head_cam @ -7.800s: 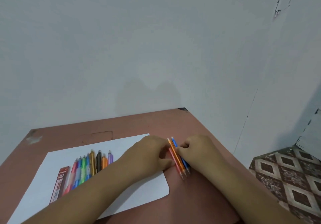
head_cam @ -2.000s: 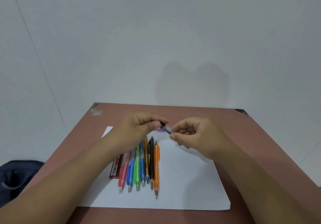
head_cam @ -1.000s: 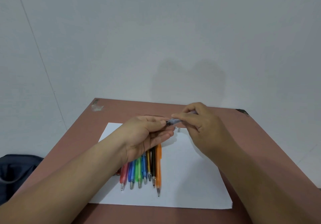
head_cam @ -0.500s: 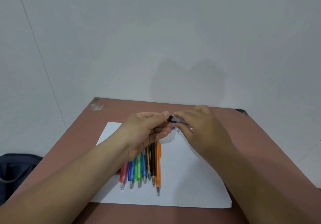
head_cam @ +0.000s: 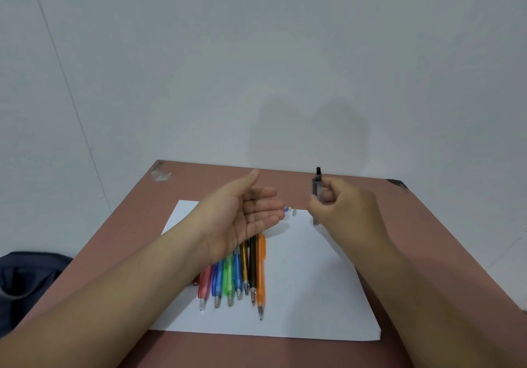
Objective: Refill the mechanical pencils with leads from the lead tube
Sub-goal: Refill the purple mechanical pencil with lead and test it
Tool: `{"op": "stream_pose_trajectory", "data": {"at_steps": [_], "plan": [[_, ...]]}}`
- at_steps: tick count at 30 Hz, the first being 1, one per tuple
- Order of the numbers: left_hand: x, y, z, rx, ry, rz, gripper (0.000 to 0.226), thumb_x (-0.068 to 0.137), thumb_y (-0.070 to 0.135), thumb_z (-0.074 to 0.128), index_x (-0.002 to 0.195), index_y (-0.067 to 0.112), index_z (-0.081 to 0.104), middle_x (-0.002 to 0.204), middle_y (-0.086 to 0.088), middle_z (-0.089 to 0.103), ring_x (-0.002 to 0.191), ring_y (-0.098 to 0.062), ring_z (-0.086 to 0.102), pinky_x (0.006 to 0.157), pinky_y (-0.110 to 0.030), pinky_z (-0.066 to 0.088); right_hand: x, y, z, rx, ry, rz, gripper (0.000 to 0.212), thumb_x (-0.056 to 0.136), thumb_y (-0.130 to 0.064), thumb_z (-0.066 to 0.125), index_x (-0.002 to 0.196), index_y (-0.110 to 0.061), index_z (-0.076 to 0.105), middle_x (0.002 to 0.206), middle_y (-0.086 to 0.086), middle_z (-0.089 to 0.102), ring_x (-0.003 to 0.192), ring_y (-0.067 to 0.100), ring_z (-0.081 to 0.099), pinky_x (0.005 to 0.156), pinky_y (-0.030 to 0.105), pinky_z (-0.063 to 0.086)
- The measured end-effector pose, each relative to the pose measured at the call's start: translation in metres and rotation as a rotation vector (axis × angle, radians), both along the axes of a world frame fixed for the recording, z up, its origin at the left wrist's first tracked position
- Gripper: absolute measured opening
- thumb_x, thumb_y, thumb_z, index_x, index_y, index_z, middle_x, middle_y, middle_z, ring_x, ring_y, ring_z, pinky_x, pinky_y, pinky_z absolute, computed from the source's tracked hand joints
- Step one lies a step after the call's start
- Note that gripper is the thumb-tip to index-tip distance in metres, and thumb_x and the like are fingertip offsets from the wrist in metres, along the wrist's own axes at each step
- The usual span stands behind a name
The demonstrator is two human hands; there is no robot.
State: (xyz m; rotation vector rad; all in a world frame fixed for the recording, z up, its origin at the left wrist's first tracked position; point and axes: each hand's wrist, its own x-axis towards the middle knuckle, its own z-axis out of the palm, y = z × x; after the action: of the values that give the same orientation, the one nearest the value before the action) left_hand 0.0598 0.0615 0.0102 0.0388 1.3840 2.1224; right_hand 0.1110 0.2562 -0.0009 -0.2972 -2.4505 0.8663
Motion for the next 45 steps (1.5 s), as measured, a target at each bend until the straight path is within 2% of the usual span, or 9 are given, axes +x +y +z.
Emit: {"op": "stream_pose_trajectory", "data": {"at_steps": [3, 6, 10, 18, 27, 32, 37, 41, 45], "plan": [[0.001, 0.001, 0.000, 0.000, -0.016, -0.015, 0.053, 0.099, 0.043, 0.054, 0.118, -0.005, 0.065, 0.107, -0.024, 0.073, 0.098, -0.032, 0.074, 0.081, -0.034, 0.062, 0.000, -0.001, 0.002, -0.099, -0.001, 0.007, 0.009, 0.088, -0.021, 0.066, 0.085, -0.029, 0.068, 0.060, -0.017, 0.062, 0.054, -0.006, 0.057, 0.050, 0.009, 0.039], [0.001, 0.001, 0.000, 0.000, -0.025, -0.034, 0.054, 0.099, 0.044, 0.053, 0.119, -0.005, 0.064, 0.108, -0.025, 0.072, 0.099, -0.034, 0.073, 0.083, -0.035, 0.061, 0.001, -0.004, 0.000, -0.046, 0.035, 0.046, 0.014, 0.088, -0.020, 0.068, 0.096, -0.030, 0.071, 0.074, -0.014, 0.070, 0.068, 0.002, 0.064, 0.064, 0.021, 0.052], [0.001, 0.001, 0.001, 0.008, -0.041, -0.075, 0.058, 0.100, 0.048, 0.049, 0.121, -0.004, 0.063, 0.111, -0.026, 0.071, 0.104, -0.035, 0.072, 0.091, -0.039, 0.059, -0.004, -0.001, -0.006, 0.372, 0.182, 0.080, 0.039, 0.080, -0.011, 0.070, 0.110, -0.036, 0.074, 0.100, -0.018, 0.069, 0.101, 0.018, 0.058, 0.083, 0.036, 0.050], [0.004, 0.001, 0.002, 0.077, -0.093, -0.135, 0.058, 0.103, 0.044, 0.045, 0.125, -0.008, 0.060, 0.114, -0.030, 0.069, 0.106, -0.040, 0.070, 0.093, -0.041, 0.057, -0.003, -0.004, -0.005, 0.954, 0.456, 0.067, 0.039, 0.074, -0.005, 0.076, 0.101, -0.034, 0.075, 0.109, -0.011, 0.069, 0.120, 0.029, 0.057, 0.101, 0.058, 0.031], [0.005, 0.000, 0.003, 0.072, -0.076, -0.148, 0.057, 0.104, 0.043, 0.043, 0.123, -0.008, 0.061, 0.114, -0.025, 0.071, 0.106, -0.035, 0.071, 0.093, -0.039, 0.056, -0.003, -0.002, -0.004, 0.916, 0.457, 0.087, 0.037, 0.083, -0.013, 0.070, 0.117, -0.029, 0.072, 0.109, -0.008, 0.069, 0.109, 0.026, 0.062, 0.094, 0.053, 0.040], [0.004, 0.000, 0.002, 0.073, -0.091, -0.119, 0.055, 0.103, 0.040, 0.047, 0.124, -0.008, 0.058, 0.113, -0.028, 0.070, 0.106, -0.036, 0.071, 0.095, -0.041, 0.054, 0.000, -0.007, 0.000, 0.755, 0.345, 0.190, 0.075, 0.078, -0.008, 0.074, 0.146, -0.025, 0.047, 0.092, -0.006, 0.066, 0.086, 0.022, 0.061, 0.076, 0.040, 0.052], [0.003, 0.000, 0.001, 0.058, -0.076, -0.126, 0.055, 0.104, 0.041, 0.044, 0.122, -0.008, 0.063, 0.114, -0.027, 0.070, 0.107, -0.035, 0.070, 0.097, -0.041, 0.053, -0.006, 0.003, -0.006, 0.761, 0.369, 0.313, 0.049, 0.081, -0.001, 0.071, 0.127, -0.018, 0.068, 0.105, -0.001, 0.069, 0.094, 0.025, 0.060, 0.069, 0.041, 0.056], [0.002, 0.000, -0.001, 0.050, -0.086, -0.112, 0.054, 0.103, 0.040, 0.046, 0.123, -0.008, 0.061, 0.114, -0.027, 0.070, 0.107, -0.035, 0.070, 0.095, -0.040, 0.056, -0.005, -0.001, -0.007, 0.695, 0.316, 0.308, 0.068, 0.082, -0.003, 0.072, 0.144, -0.022, 0.054, 0.104, -0.005, 0.068, 0.090, 0.019, 0.058, 0.068, 0.032, 0.055], [0.001, 0.000, -0.003, 0.047, -0.088, -0.099, 0.054, 0.103, 0.040, 0.047, 0.123, -0.009, 0.060, 0.114, -0.027, 0.070, 0.106, -0.037, 0.070, 0.095, -0.040, 0.054, -0.007, 0.001, -0.008, 0.677, 0.352, 0.352, 0.059, 0.083, -0.002, 0.072, 0.138, -0.017, 0.060, 0.109, -0.002, 0.071, 0.094, 0.021, 0.061, 0.079, 0.033, 0.055]]}}
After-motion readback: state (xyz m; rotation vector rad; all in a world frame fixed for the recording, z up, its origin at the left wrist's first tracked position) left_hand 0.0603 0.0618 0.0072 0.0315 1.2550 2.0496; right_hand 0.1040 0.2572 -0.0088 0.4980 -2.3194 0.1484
